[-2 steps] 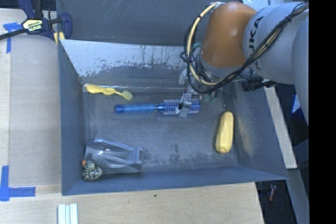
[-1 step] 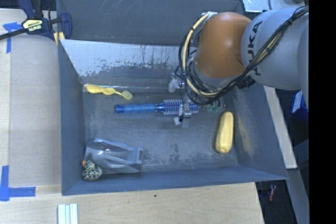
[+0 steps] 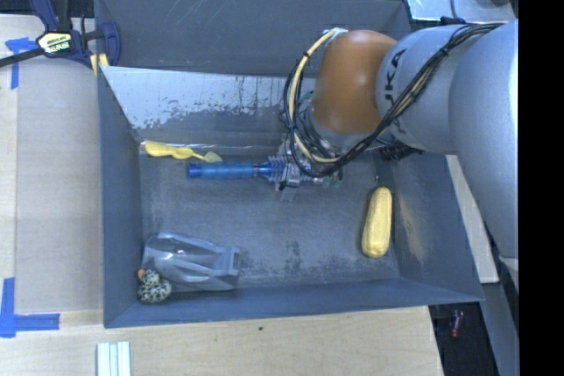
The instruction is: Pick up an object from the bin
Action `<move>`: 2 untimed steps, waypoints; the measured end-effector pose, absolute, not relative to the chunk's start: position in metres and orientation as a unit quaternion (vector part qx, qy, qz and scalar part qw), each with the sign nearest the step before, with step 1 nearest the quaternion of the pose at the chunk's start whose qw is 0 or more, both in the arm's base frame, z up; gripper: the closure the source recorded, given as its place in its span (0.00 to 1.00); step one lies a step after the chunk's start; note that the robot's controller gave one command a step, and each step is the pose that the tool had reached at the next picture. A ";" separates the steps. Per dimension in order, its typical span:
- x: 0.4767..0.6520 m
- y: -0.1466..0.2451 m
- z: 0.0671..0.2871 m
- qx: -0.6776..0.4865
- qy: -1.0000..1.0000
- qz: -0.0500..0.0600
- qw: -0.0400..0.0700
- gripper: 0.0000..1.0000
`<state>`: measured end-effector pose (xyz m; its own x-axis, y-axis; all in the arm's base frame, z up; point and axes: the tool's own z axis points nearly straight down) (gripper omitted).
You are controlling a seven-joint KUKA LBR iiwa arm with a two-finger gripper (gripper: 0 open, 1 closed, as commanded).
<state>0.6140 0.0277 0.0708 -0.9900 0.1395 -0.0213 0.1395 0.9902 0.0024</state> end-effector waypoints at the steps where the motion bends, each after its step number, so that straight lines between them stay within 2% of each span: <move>1: 0.614 0.028 0.071 0.070 0.997 0.000 0.011 1.00; 2: 0.611 0.027 0.163 0.071 0.997 0.000 0.009 1.00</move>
Offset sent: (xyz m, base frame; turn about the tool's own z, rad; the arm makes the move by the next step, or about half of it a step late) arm -0.0033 -0.0004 0.1216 0.0052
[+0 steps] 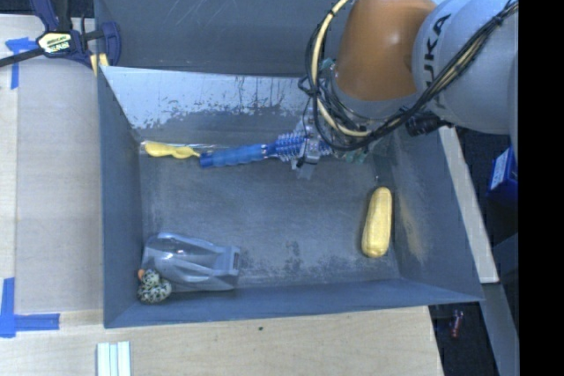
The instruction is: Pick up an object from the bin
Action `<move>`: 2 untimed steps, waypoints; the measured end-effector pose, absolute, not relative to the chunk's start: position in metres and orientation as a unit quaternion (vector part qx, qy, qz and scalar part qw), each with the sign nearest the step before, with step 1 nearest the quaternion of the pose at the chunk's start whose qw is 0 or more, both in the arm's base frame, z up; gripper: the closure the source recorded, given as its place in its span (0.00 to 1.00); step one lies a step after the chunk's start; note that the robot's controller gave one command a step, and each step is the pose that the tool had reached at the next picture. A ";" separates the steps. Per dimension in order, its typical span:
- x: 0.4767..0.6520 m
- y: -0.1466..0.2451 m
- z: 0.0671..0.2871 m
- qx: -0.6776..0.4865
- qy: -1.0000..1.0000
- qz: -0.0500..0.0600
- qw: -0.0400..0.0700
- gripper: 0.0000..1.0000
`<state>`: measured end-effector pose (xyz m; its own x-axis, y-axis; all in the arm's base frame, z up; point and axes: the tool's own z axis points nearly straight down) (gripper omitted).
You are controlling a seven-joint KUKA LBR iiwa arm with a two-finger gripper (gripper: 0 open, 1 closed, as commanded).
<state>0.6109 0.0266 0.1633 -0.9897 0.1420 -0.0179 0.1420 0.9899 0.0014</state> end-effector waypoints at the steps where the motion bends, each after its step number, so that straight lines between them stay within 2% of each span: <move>1: 0.615 0.030 0.122 0.065 0.998 0.000 0.012 1.00; 2: 0.613 0.029 0.165 0.054 0.998 0.000 0.008 1.00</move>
Offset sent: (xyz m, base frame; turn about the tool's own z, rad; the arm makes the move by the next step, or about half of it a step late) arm 0.0071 0.0024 0.1980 -0.0769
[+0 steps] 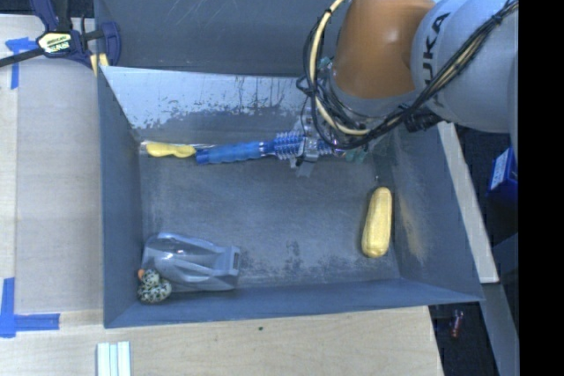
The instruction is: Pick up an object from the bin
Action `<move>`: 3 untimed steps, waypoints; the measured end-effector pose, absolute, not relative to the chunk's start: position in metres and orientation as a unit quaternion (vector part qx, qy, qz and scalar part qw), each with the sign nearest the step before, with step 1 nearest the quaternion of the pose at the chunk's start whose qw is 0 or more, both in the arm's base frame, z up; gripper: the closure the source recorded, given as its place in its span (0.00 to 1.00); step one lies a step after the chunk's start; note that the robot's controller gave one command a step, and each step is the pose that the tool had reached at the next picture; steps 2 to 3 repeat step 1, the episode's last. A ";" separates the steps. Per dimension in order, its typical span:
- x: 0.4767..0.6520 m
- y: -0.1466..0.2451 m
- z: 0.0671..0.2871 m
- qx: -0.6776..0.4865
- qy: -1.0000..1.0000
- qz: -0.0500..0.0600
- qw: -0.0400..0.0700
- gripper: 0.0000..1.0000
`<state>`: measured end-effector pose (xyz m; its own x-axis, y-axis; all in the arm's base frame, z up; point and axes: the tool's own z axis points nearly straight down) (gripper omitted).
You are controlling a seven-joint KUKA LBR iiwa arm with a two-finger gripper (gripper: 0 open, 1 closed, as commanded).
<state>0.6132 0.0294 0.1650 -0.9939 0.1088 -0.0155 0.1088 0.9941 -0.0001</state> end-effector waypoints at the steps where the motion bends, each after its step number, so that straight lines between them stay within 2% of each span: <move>1: 0.621 0.025 0.249 0.028 1.000 -0.001 0.007 1.00; 3: 0.621 0.025 0.249 0.028 1.000 -0.001 0.007 1.00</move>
Offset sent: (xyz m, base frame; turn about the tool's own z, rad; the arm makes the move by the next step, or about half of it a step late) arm -0.0015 -0.0037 0.1429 -0.0346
